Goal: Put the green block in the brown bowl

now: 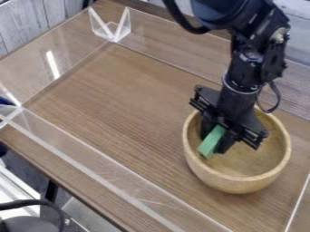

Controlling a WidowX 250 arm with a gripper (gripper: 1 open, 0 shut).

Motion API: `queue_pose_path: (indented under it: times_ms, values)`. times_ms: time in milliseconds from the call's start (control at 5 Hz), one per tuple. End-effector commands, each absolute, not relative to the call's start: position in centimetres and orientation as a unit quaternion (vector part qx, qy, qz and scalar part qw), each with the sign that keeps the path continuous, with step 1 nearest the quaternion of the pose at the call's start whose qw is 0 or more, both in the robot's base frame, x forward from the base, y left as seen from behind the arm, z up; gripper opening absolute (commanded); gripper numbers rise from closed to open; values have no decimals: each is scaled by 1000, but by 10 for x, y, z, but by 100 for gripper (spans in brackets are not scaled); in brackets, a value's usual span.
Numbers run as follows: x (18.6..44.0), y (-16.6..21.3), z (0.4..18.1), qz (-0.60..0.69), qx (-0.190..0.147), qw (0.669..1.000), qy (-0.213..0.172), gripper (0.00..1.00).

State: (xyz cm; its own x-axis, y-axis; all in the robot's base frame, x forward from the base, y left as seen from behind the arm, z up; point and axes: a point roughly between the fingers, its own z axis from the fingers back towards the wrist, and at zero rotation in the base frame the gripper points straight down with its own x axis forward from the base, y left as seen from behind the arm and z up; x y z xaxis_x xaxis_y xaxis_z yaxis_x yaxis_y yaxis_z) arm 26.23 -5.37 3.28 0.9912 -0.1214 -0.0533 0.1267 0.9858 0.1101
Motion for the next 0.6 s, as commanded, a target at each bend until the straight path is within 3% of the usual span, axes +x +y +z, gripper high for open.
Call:
queue_pose_path:
  times_ms: [0, 400]
  values:
    - [267, -53, 26, -58, 59, 996, 11, 0]
    - [275, -60, 24, -47, 67, 997, 12, 0]
